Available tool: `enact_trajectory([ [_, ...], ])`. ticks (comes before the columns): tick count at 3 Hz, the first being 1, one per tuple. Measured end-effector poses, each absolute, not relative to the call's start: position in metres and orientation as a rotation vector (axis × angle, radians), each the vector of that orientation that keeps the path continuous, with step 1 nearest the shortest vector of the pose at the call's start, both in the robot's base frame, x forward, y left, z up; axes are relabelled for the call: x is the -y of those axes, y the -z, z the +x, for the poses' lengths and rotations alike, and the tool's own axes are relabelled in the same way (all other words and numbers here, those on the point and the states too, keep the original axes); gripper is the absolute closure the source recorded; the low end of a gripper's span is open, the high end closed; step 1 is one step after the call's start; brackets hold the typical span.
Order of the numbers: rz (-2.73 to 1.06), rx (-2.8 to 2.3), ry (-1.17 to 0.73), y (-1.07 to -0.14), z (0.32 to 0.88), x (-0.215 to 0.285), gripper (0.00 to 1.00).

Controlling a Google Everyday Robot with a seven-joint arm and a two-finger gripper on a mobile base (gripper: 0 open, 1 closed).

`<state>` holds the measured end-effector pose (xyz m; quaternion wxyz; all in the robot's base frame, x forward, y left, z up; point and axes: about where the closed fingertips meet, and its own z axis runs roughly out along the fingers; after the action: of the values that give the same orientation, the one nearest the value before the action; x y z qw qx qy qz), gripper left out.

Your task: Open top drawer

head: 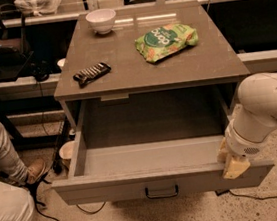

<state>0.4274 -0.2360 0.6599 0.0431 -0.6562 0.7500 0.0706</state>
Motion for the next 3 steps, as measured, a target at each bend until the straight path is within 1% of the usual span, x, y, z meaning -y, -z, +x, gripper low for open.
enact_trajectory([
  [1, -2.007, -2.260, -0.220, -0.672, 0.435, 0.241, 0.12],
  [2, -1.999, -2.228, -0.206, -0.689, 0.449, 0.251, 0.00],
  [3, -1.970, -2.209, -0.167, -0.713, 0.468, 0.267, 0.00],
])
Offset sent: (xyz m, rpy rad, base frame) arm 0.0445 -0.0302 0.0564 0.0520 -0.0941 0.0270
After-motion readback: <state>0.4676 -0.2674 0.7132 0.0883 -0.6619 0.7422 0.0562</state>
